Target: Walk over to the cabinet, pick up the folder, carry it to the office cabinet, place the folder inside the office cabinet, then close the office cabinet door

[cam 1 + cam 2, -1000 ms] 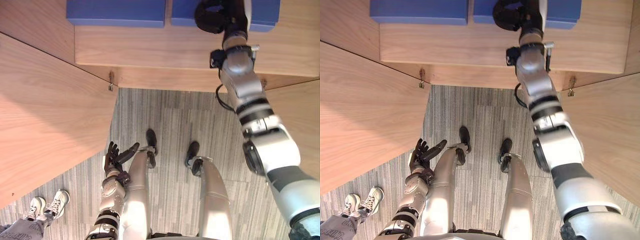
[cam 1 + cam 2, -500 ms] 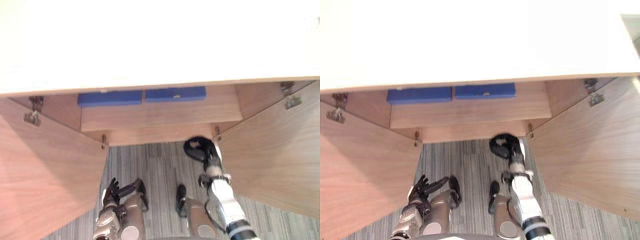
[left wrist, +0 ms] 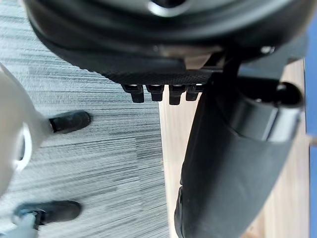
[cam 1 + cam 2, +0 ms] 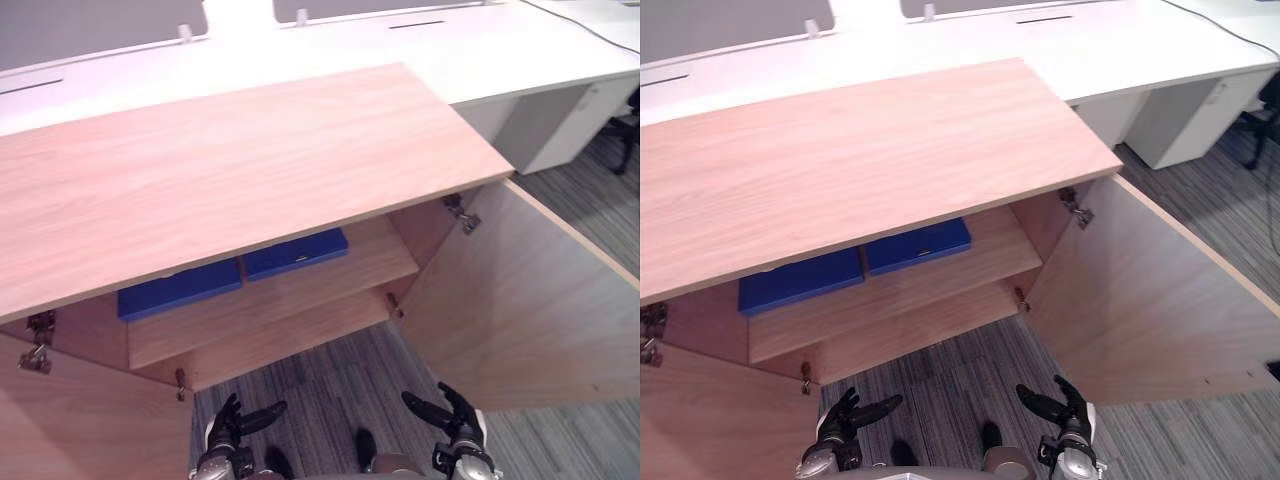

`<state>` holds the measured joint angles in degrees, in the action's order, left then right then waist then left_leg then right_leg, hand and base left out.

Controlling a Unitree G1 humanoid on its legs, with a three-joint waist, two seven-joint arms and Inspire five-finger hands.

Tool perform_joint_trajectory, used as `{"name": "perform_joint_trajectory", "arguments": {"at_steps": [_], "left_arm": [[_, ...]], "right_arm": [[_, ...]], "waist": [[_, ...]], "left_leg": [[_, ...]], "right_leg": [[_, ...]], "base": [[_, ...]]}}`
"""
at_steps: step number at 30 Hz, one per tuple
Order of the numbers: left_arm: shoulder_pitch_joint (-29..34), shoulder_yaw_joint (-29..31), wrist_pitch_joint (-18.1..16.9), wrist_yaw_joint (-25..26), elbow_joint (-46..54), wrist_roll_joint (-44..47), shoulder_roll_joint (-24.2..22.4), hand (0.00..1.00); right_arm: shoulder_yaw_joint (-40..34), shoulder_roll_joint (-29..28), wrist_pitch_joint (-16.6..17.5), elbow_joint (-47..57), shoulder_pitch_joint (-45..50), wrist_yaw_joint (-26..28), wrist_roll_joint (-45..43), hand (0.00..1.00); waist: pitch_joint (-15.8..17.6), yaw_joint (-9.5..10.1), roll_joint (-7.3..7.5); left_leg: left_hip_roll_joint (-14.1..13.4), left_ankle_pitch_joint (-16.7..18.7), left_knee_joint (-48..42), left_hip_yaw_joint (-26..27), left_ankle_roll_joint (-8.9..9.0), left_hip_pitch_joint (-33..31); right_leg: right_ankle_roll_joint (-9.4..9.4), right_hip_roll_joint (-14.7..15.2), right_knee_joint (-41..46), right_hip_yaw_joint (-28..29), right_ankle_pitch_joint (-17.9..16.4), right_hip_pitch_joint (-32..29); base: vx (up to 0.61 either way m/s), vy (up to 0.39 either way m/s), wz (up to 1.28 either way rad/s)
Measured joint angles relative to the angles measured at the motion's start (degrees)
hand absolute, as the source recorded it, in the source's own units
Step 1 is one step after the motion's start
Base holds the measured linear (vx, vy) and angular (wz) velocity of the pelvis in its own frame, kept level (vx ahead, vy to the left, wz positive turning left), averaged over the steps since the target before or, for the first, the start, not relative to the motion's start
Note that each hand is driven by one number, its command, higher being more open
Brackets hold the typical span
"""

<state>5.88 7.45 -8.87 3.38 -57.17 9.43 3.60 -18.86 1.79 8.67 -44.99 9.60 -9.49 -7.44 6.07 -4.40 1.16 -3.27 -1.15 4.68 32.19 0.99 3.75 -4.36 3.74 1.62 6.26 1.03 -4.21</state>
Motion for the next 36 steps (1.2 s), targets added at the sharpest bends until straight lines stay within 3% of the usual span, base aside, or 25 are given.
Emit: {"name": "perform_joint_trajectory", "arguments": {"at_steps": [5, 12, 16, 18, 21, 25, 29, 31, 34, 36], "left_arm": [[2.9, 0.0, 0.0, -0.2, 0.6, -1.5, 0.7, 1.00], [5.3, -1.6, -0.4, -1.3, 0.9, -1.6, 2.6, 1.00], [5.6, -2.9, -0.9, -2.0, 1.7, -1.6, 2.9, 1.00], [5.5, -4.5, -1.7, -2.3, 3.0, -1.6, 2.9, 1.00], [5.3, -5.6, -2.3, -2.4, 3.3, -1.6, 2.8, 1.00], [4.9, -7.0, -2.3, -2.4, 3.3, -1.7, 1.4, 1.00], [4.1, -9.0, -2.8, -2.1, 3.5, -2.7, 0.5, 1.00], [3.7, -8.9, -2.8, -2.0, 3.5, -2.8, -0.2, 1.00], [3.3, -7.5, -2.0, -1.6, 2.9, -3.9, -1.6, 1.00], [3.0, -5.8, -2.0, -1.0, 3.0, -4.4, -2.3, 1.00]], "right_arm": [[-9.6, 2.5, -0.5, 7.0, 0.1, -2.0, -2.9, 1.00], [-15.6, 17.9, 0.5, 12.2, -6.0, -3.0, -7.1, 1.00], [-10.9, 25.9, 0.8, 8.0, -14.9, -2.0, -7.4, 1.00], [-4.5, 30.8, 1.0, 4.5, -21.5, -0.5, -8.8, 1.00], [-3.1, 32.4, 1.2, 1.1, -26.6, -1.1, -10.6, 1.00], [2.8, 38.7, 1.1, -2.7, -30.8, -0.4, -11.2, 1.00], [3.4, 38.9, 1.0, -1.9, -31.3, -1.2, -11.4, 1.00], [2.1, 37.7, 0.6, 3.4, -29.3, -2.5, -11.4, 1.00], [-3.7, 29.6, 0.7, 21.2, -19.9, -3.6, -11.4, 1.00], [-4.7, 21.2, 1.1, 34.1, -11.3, -3.9, -11.4, 1.00]], "waist": [[0.1, -1.49, -0.49], [0.6, -2.89, -3.68], [1.5, -2.91, -5.32], [2.2, -2.72, -6.50], [2.9, -2.69, -7.48], [4.5, -2.80, -9.47], [5.2, -3.29, -9.92], [5.7, -3.49, -10.07], [6.2, -3.69, -10.25], [6.3, -4.51, -10.12]], "left_leg": [[0.7, 0.9, 0.3, 3.4, 0.52, 0.6], [1.9, 2.8, -0.1, 8.0, 0.25, 0.6], [1.9, 4.1, -2.2, 9.5, -0.07, 0.4], [1.6, 5.2, -3.9, 9.4, -0.27, -0.8], [1.5, 5.8, -4.6, 8.3, -0.42, -1.5], [1.2, 6.5, -5.2, 6.4, -0.45, -2.3], [1.4, 6.9, -6.3, 4.6, -0.09, -3.4], [1.4, 7.1, -7.0, 4.4, -0.13, -4.8], [0.8, 7.3, -7.3, 4.2, -0.07, -5.5], [0.0, 7.0, -7.5, 3.8, -0.26, -5.3]], "right_leg": [[-0.24, 0.2, -0.7, 3.8, 0.6, -1.3], [-0.19, 0.2, -1.2, 9.3, 1.8, -3.5], [-1.41, 0.1, -1.9, 11.4, 2.7, -3.8], [-1.64, 0.1, -2.1, 12.3, 3.1, -4.8], [-1.80, 0.2, -2.5, 12.3, 3.4, -5.2], [-2.43, 0.5, -2.6, 11.2, 4.4, -6.0], [-2.48, 1.2, -2.6, 10.1, 4.5, -6.5], [-2.45, 1.2, -2.7, 10.0, 5.0, -7.4], [-2.08, 1.1, -4.2, 9.9, 5.9, -7.4], [-1.79, 0.5, -4.8, 9.4, 6.2, -6.7]], "base": [[-0.11, -0.003, -0.44], [-0.02, -0.010, -0.39], [0.06, -0.045, -0.34], [0.06, -0.081, -0.21], [0.05, -0.094, -0.09], [0.03, -0.097, -0.16], [-0.04, -0.084, 0.04], [-0.11, -0.101, 0.09], [-0.07, -0.087, -0.01], [-0.01, -0.098, 0.04]]}}
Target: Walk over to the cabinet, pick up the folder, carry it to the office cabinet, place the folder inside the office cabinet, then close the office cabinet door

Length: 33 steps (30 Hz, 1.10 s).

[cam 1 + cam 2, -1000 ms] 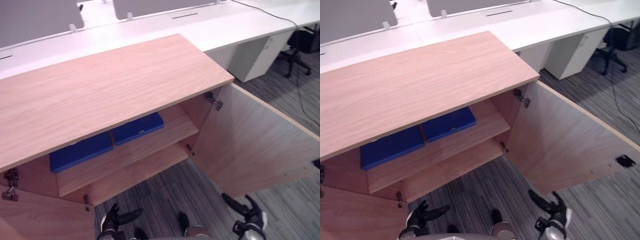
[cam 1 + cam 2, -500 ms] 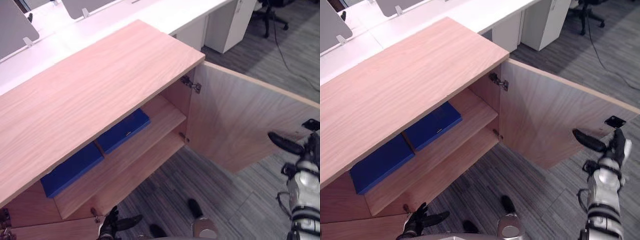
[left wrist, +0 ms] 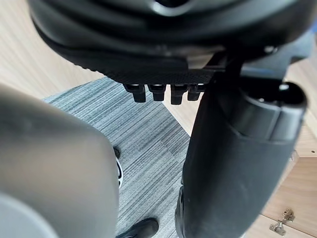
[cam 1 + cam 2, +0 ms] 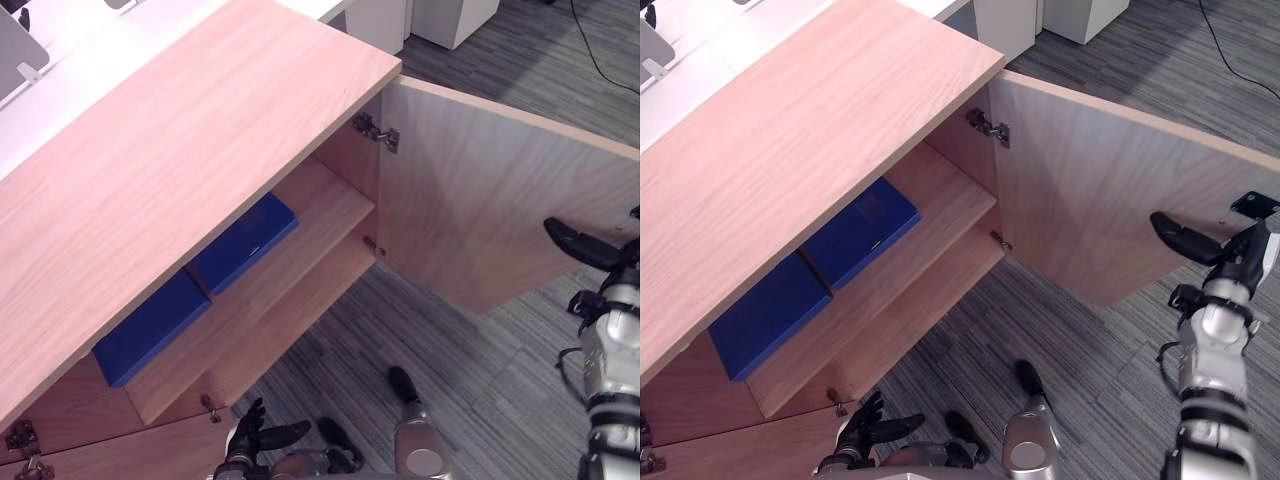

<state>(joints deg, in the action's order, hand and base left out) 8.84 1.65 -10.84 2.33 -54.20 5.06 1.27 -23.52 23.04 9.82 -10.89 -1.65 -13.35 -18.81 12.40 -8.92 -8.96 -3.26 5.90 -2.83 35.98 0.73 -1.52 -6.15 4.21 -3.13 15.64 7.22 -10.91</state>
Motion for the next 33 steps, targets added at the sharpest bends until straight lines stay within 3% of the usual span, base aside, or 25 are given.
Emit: {"name": "perform_joint_trajectory", "arguments": {"at_steps": [3, 8, 10, 13, 17, 19, 21, 25, 27, 30, 33], "left_arm": [[-0.8, 0.8, 0.0, 0.3, 0.0, -1.6, -0.5, 1.00], [-1.5, 0.9, 0.0, 0.4, -0.1, -3.0, -0.3, 1.00], [-1.6, 0.8, 0.0, 0.4, -1.1, -3.0, 0.4, 1.00], [-2.8, 0.7, 0.3, 0.4, -3.2, -4.1, 2.3, 1.00], [-4.5, 0.6, 0.4, 0.4, -5.4, -5.1, 3.0, 1.00], [-5.6, 0.0, 0.4, 0.5, -6.2, -5.2, 3.0, 1.00], [-6.7, -1.0, 0.5, 0.6, -6.0, -5.2, 3.2, 1.00], [-6.7, -1.0, 0.6, 2.1, -3.8, -5.1, 3.5, 1.00], [-6.3, -0.8, 0.8, 2.8, -2.8, -5.0, 3.7, 1.00], [-5.8, 0.8, 1.2, 2.9, -2.2, -3.3, 4.1, 1.00], [-5.0, 2.0, 1.5, 3.3, -1.8, -1.9, 4.6, 1.00]], "right_arm": [[2.7, -10.6, 2.1, 13.9, 11.9, 0.6, 0.3, 1.00], [16.9, -18.4, 5.2, 25.7, 30.2, 2.5, 0.4, 1.00], [26.3, -18.5, 5.5, 28.3, 38.0, 4.2, 0.7, 1.00], [34.9, -16.7, 4.8, 28.3, 42.0, 6.8, 2.4, 1.00], [43.7, -10.0, 2.4, 28.5, 42.5, 11.3, 6.0, 1.00], [46.8, -8.9, 0.2, 28.5, 40.5, 13.0, 7.4, 1.00], [50.3, -8.2, -2.8, 26.3, 32.0, 14.1, 9.2, 1.00], [49.0, -11.0, -3.0, 15.2, 11.8, 11.8, 15.2, 1.00], [44.1, -13.3, -3.3, 7.2, 1.6, 8.6, 18.6, 1.00], [36.9, -14.8, -3.2, 0.4, -4.5, 2.1, 19.0, 1.00], [29.8, -15.3, -2.5, -4.8, -6.1, -1.4, 18.8, 1.00]], "waist": [[0.2, -1.08, 0.23], [0.4, -3.15, 1.89], [0.3, -3.57, 4.51], [0.1, -3.51, 7.25], [-0.2, -2.31, 8.25], [-0.2, -0.61, 8.34], [-0.5, 1.93, 8.68], [-0.9, 5.78, 9.26], [-0.9, 8.09, 9.26], [-1.0, 9.76, 9.35], [-1.1, 9.20, 9.65]], "left_leg": [[-0.6, -0.3, 0.1, -0.1, 0.04, 0.2], [-1.0, -0.1, 0.0, 0.7, 0.33, 1.7], [-1.5, 0.7, -0.8, 1.8, 1.07, 2.0], [-2.2, 1.6, -2.8, 2.7, 1.02, 2.1], [-2.5, 2.2, -5.2, 1.2, 0.73, 1.2], [-2.4, 2.1, -6.0, -1.6, 0.54, -0.2], [-1.6, 0.7, -6.0, -6.0, -0.26, -2.0], [0.4, -3.3, -2.4, -11.9, -1.11, -3.7], [1.9, -6.7, 1.4, -15.8, -1.75, -4.0], [2.9, -10.0, 5.1, -21.9, -2.21, -4.0], [3.5, -11.4, 6.8, -24.4, -2.26, -3.8]], "right_leg": [[0.05, -0.7, -0.1, -0.1, 0.0, 0.2], [0.06, -1.2, 0.0, 0.6, 0.0, 1.3], [0.21, -1.6, 0.4, 1.8, 0.1, 1.3], [0.24, -2.1, 1.4, 2.8, 0.2, 1.2], [0.12, -1.7, 2.7, 1.8, 0.1, 1.2], [-0.01, -1.1, 3.4, -0.6, -0.6, 1.2], [0.53, 0.2, 4.3, -5.0, -1.9, 1.2], [0.63, 2.0, 4.2, -10.8, -1.9, 1.2], [0.61, 3.0, 4.2, -14.9, -2.1, 1.5], [0.56, 3.7, 4.3, -21.0, -2.1, 3.3], [0.42, 4.0, 4.3, -23.2, -2.4, 4.0]], "base": [[0.00, -0.088, -0.01], [-0.02, -0.057, -0.10], [-0.06, -0.058, -0.28], [-0.08, -0.056, -0.19], [-0.10, -0.048, 0.16], [-0.10, -0.052, 0.67], [-0.08, -0.049, 0.91], [-0.08, -0.030, 0.91], [-0.04, -0.002, 0.93], [0.03, 0.020, 1.10], [-0.01, 0.044, 0.49]]}}
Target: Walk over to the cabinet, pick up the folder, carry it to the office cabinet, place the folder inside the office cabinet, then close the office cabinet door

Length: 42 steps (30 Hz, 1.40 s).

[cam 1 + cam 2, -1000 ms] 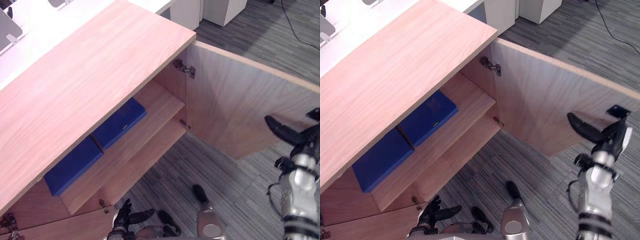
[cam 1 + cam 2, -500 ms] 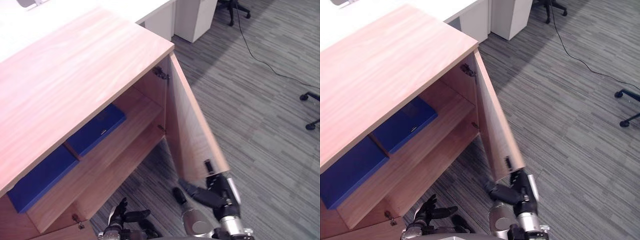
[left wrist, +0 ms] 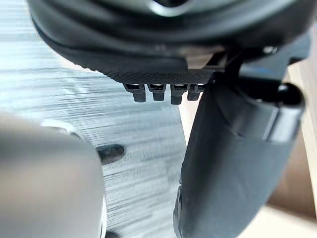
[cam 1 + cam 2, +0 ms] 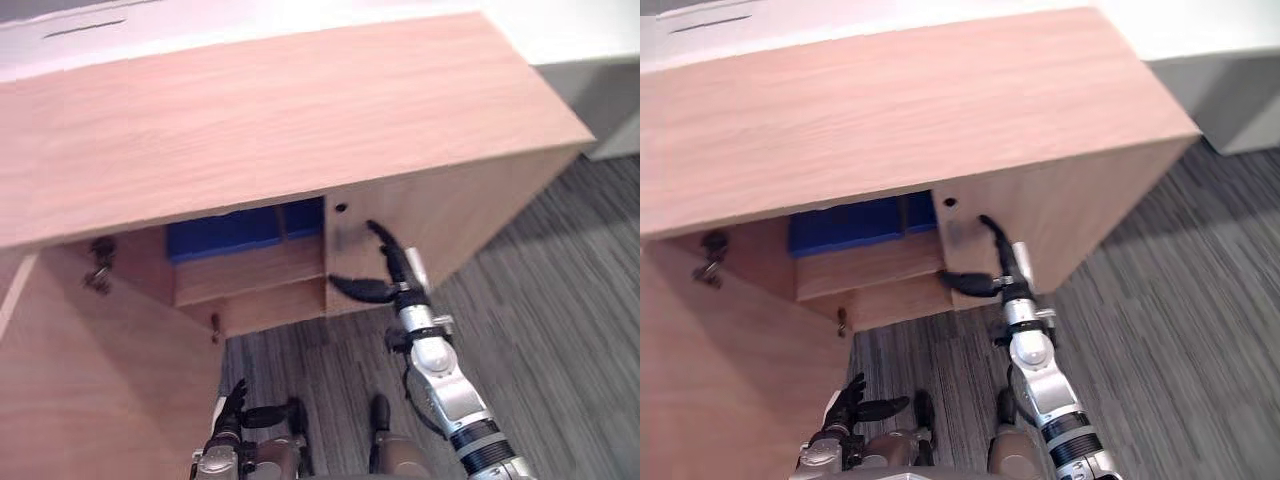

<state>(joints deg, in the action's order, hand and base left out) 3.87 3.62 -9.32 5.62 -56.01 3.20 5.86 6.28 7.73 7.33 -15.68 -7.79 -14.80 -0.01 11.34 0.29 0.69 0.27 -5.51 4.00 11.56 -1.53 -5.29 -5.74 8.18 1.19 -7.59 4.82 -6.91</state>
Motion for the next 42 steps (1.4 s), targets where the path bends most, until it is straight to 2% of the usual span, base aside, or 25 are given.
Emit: {"name": "perform_joint_trajectory", "arguments": {"at_steps": [1, 2, 7, 11, 13, 15, 16, 18, 20, 24, 27, 29, 30, 33, 35, 38, 39, 42], "left_arm": [[0.1, 0.0, 0.0, 0.0, 0.0, 0.2, 0.1, 1.00], [0.1, 0.0, -0.1, 0.1, 0.2, 0.2, 0.0, 1.00], [0.3, 1.6, -0.1, 0.2, 0.8, 1.4, -0.2, 1.00], [0.5, 2.8, 0.1, 0.4, 0.9, 1.4, -0.2, 1.00], [0.7, 2.8, 0.2, 0.4, 1.1, 1.8, -0.3, 1.00], [1.8, 2.8, 0.1, 0.3, 2.5, 3.3, -0.6, 1.00], [2.3, 2.8, 0.1, 0.3, 3.2, 3.7, -0.6, 1.00], [3.9, 3.1, -0.3, 0.1, 5.6, 6.7, -0.3, 1.00], [5.3, 5.0, -0.6, -0.6, 7.1, 9.6, -0.4, 1.00], [9.6, 9.1, -1.2, -1.3, 11.4, 13.7, -0.5, 1.00], [11.2, 10.8, -1.3, -2.3, 14.5, 15.1, -0.7, 1.00], [11.7, 12.5, -1.3, -2.9, 16.8, 16.1, -1.9, 1.00], [12.5, 13.6, -1.3, -3.1, 18.4, 16.2, -2.8, 1.00], [14.8, 16.5, -1.2, -3.2, 23.6, 17.1, -3.7, 1.00], [16.3, 19.9, -1.1, -2.8, 28.2, 18.3, -3.5, 1.00], [18.4, 23.1, -1.2, -1.7, 35.9, 19.4, -0.9, 1.00], [18.6, 24.2, -1.2, -1.6, 38.4, 19.4, 0.7, 1.00], [18.4, 25.1, -2.5, -1.0, 44.9, 19.4, 4.3, 1.00]], "right_arm": [[-1.6, 0.7, 0.2, -2.6, -0.9, -0.9, -0.1, 1.00], [-2.6, 1.6, 0.2, -6.0, -2.7, -1.4, -1.0, 1.00], [-7.0, 2.1, 0.2, -9.6, -4.2, -2.5, -3.3, 1.00], [-6.5, 1.6, 1.8, -9.9, 1.8, 0.7, -3.2, 1.00], [-7.1, 0.3, 2.3, -12.7, 5.4, 2.1, -3.2, 1.00], [-10.6, -1.9, 2.1, -19.9, 10.2, 3.9, -3.1, 1.00], [-11.7, -2.5, 1.9, -21.8, 11.4, 4.0, -3.1, 1.00], [-16.0, -4.1, 1.0, -28.0, 15.4, 4.5, -3.3, 1.00], [-18.0, -4.8, 0.6, -30.1, 17.2, 4.6, -5.3, 1.00], [-21.8, -5.4, 0.8, -30.1, 19.9, 4.7, -7.9, 1.00], [-22.0, -5.9, 0.8, -29.0, 19.9, 4.8, -8.0, 1.00], [-22.1, -6.5, 0.8, -27.2, 19.9, 4.9, -7.9, 1.00], [-22.1, -6.8, 0.8, -26.3, 19.9, 5.0, -7.8, 1.00], [-22.2, -8.0, 0.8, -22.8, 20.6, 4.8, -7.8, 1.00], [-22.1, -8.0, 0.8, -21.2, 20.3, 4.8, -7.7, 1.00], [-21.6, -7.8, 0.9, -19.4, 19.2, 4.9, -7.6, 1.00], [-21.5, -7.7, 0.9, -18.8, 19.0, 4.9, -7.5, 1.00], [-20.9, -7.4, 0.7, -18.8, 20.8, 4.7, -7.5, 1.00]], "waist": [[0.0, 0.13, 0.00], [0.0, 0.43, -0.11], [0.2, 1.85, -0.54], [0.2, 2.08, -0.52], [0.2, 1.98, -0.50], [0.2, 1.80, -0.51], [0.1, 1.63, -0.53], [0.1, 0.81, -0.70], [0.0, 1.32, -0.43], [-0.2, 1.85, -0.40], [-0.4, 2.29, -0.12], [-0.5, 3.15, 0.01], [-0.8, 3.30, -0.13], [-1.3, 3.57, 0.26], [-1.7, 4.74, 0.66], [-2.1, 5.97, 0.99], [-2.1, 6.39, 1.00], [-2.1, 6.53, 1.04]], "left_leg": [[0.2, -0.4, 0.6, -0.7, 0.06, -0.1], [0.3, -0.7, 1.3, -1.7, -0.18, -0.2], [0.3, -1.5, 1.3, -4.1, -0.03, -0.6], [0.4, -1.5, 1.4, -5.3, 0.15, -0.2], [0.9, -1.3, 1.4, -6.6, 0.16, 0.2], [1.7, -0.6, 1.4, -9.8, 0.23, 0.7], [1.7, -0.5, 1.4, -10.8, 0.12, 0.8], [2.1, -0.5, 1.3, -14.7, 0.17, 0.7], [2.1, -0.9, 1.1, -16.1, 0.18, 0.8], [2.9, -1.0, 1.0, -18.8, 0.28, 2.4], [3.4, -1.6, 1.0, -20.9, 0.52, 2.3], [4.3, -1.7, 1.1, -23.0, 0.84, 2.0], [4.1, -1.1, 1.2, -22.4, 0.35, 1.9], [3.5, -1.1, 0.9, -21.0, 0.35, 1.9], [3.6, -1.0, 0.1, -20.6, 0.45, 1.3], [4.1, -0.6, -0.8, -22.0, 1.12, 0.1], [4.5, -0.8, -1.6, -22.9, 1.42, -0.3], [5.4, -0.3, -3.0, -25.5, 2.21, -0.3]], "right_leg": [[-0.65, 0.1, 0.1, -0.8, -0.6, 0.1], [-0.03, 0.2, 0.1, -1.4, -1.2, 0.3], [0.08, 0.0, -0.3, -3.1, -1.6, 1.1], [-0.07, 0.0, -0.6, -4.1, -2.5, 2.3], [-0.24, 0.2, -0.3, -5.5, -3.4, 3.2], [-1.27, 0.9, 2.2, -7.5, -6.0, 4.5], [-1.04, 1.0, 3.5, -6.8, -6.8, 4.5], [-0.25, 0.7, 6.2, -1.0, -8.1, 4.9], [0.41, 0.6, 6.2, -0.9, -8.6, 5.7], [0.64, 1.2, 6.5, -3.7, -10.5, 8.7], [0.86, 1.7, 7.3, -6.4, -12.4, 9.4], [-0.31, 2.5, 7.8, -9.1, -14.9, 10.2], [-0.21, 2.6, 8.0, -10.3, -15.5, 10.5], [0.22, 3.0, 8.3, -14.6, -17.2, 12.4], [-0.12, 2.8, 8.5, -16.4, -18.2, 13.3], [0.23, 2.9, 8.4, -17.6, -18.7, 13.4], [-0.23, 2.9, 8.4, -18.2, -18.4, 14.0], [-0.19, 2.7, 8.4, -17.7, -18.4, 15.9]], "base": [[-0.06, 0.030, 0.37], [-0.07, 0.028, 0.41], [-0.01, 0.009, 0.31], [0.07, -0.005, 0.16], [0.12, -0.003, 0.37], [0.14, -0.008, 0.65], [0.16, -0.022, 0.88], [0.21, 0.035, 1.00], [0.20, 0.004, 0.52], [0.07, -0.053, 0.37], [-0.04, -0.074, 0.48], [-0.10, -0.073, 0.59], [-0.14, -0.081, 0.82], [-0.07, -0.055, 0.65], [0.00, -0.075, 0.50], [0.07, -0.071, 0.30], [0.12, -0.071, 0.38], [0.12, -0.063, 0.55]]}}
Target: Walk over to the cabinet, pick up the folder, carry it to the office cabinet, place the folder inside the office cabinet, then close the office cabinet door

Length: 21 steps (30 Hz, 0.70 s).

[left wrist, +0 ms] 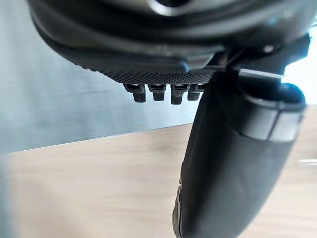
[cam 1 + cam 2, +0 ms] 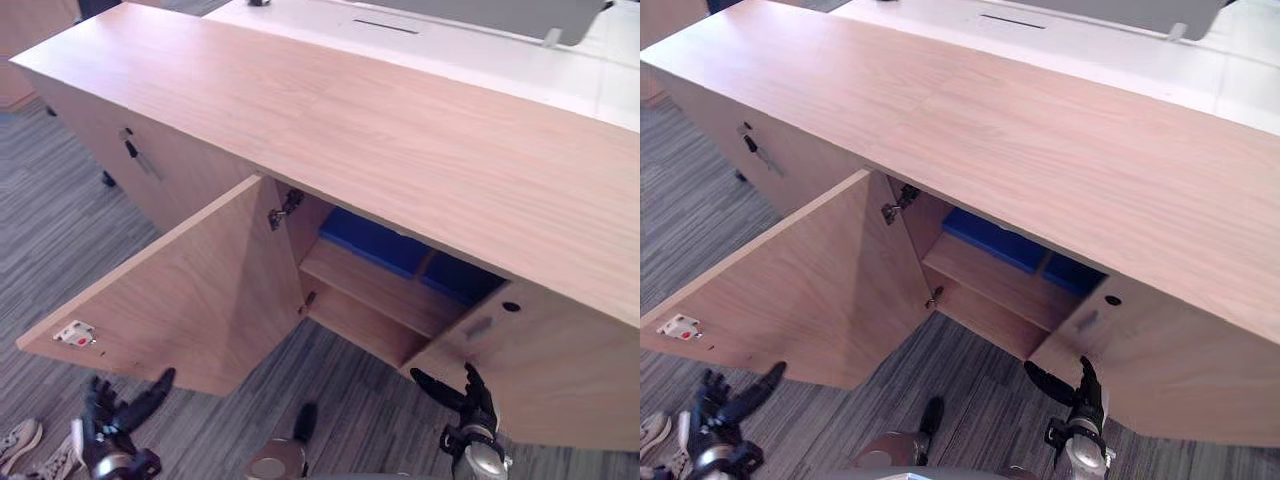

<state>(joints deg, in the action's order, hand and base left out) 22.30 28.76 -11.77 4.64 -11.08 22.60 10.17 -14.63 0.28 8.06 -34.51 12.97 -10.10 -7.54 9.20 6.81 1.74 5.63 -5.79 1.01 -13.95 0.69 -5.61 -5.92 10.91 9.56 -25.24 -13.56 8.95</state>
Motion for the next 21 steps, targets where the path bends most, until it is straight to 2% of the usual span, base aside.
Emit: {"name": "perform_joint_trajectory", "arguments": {"at_steps": [3, 6, 10, 12, 14, 17, 19, 21], "left_arm": [[-1.3, 0.2, -1.5, 0.4, 1.8, 0.0, 4.0, 1.00], [-3.4, 0.3, -1.5, 1.6, 1.3, -0.1, 6.8, 1.00], [-4.3, -0.4, -1.8, 1.8, 1.3, -0.2, 7.4, 1.00], [-4.4, -2.8, -2.7, 2.6, 1.3, -0.3, 7.4, 1.00], [-3.9, -5.2, -3.5, 3.0, 1.5, -0.3, 6.7, 1.00], [-1.2, -7.4, -3.8, 4.1, 3.2, -1.5, 2.9, 1.00], [1.6, -9.3, -4.0, 4.2, 5.5, -1.9, -0.5, 1.00], [7.5, -14.2, -4.4, 4.3, 8.6, -2.5, -3.9, 1.00]], "right_arm": [[1.6, 1.3, 0.0, -0.3, 0.6, 0.1, 0.5, 1.00], [1.8, 1.3, 0.0, -1.0, 0.7, 0.6, 0.5, 1.00], [2.7, 1.4, 0.3, -1.2, 0.6, 0.9, 0.5, 1.00], [3.2, 1.4, 0.8, -1.6, 0.8, 1.0, 0.5, 1.00], [3.5, 1.4, 1.0, -2.6, 0.7, 1.3, 0.5, 1.00], [3.8, 1.2, 1.0, -3.4, 1.1, 1.5, 1.0, 1.00], [3.7, 1.2, 1.0, -4.2, 1.2, 1.3, 1.0, 1.00], [3.7, 1.0, 0.9, -5.8, 1.8, 1.1, 1.0, 1.00]], "waist": [[0.0, 0.05, -0.03], [0.0, 0.00, -0.04], [-0.1, 0.06, -0.14], [-0.2, 0.03, -0.36], [-0.2, 0.05, -0.58], [-0.2, 0.01, -0.59], [-0.2, -0.24, -1.14], [-0.6, -0.24, -1.55]], "left_leg": [[-0.3, 0.1, -0.1, -0.2, 0.15, 0.0], [-1.3, 0.1, 0.1, -0.2, 0.15, 0.3], [-2.3, -0.4, 1.2, -0.2, 0.24, 0.8], [-2.6, -2.2, 3.5, -0.2, 0.20, 1.4], [-2.6, -2.8, 4.1, 0.1, 0.15, 1.2], [-2.5, -2.9, 4.3, 1.1, 0.24, 0.6], [-3.1, -3.4, 4.3, 1.9, 0.28, -0.1], [-3.9, -3.4, 4.4, 3.3, 0.31, -0.1]], "right_leg": [[0.12, -0.3, -0.2, 1.3, 0.1, 0.4], [0.82, -1.3, -0.6, 3.0, 1.2, 0.3], [1.53, -1.9, -1.0, 4.6, 2.3, 0.1], [1.56, -2.0, -1.2, 5.2, 2.4, -0.2], [1.54, -2.1, -2.1, 6.6, 2.3, -0.5], [1.39, -2.2, -3.0, 9.5, 1.5, -1.4], [1.47, -2.4, -2.8, 10.5, 1.0, -2.5], [1.09, -3.0, -2.3, 11.8, 0.8, -3.1]], "base": [[0.05, -0.067, 0.12], [-0.02, -0.049, -0.02], [-0.06, 0.001, -0.08], [-0.12, 0.018, -0.02], [-0.14, 0.032, -0.07], [-0.14, 0.019, -0.19], [-0.18, 0.035, -0.15], [-0.17, 0.019, -0.14]]}}
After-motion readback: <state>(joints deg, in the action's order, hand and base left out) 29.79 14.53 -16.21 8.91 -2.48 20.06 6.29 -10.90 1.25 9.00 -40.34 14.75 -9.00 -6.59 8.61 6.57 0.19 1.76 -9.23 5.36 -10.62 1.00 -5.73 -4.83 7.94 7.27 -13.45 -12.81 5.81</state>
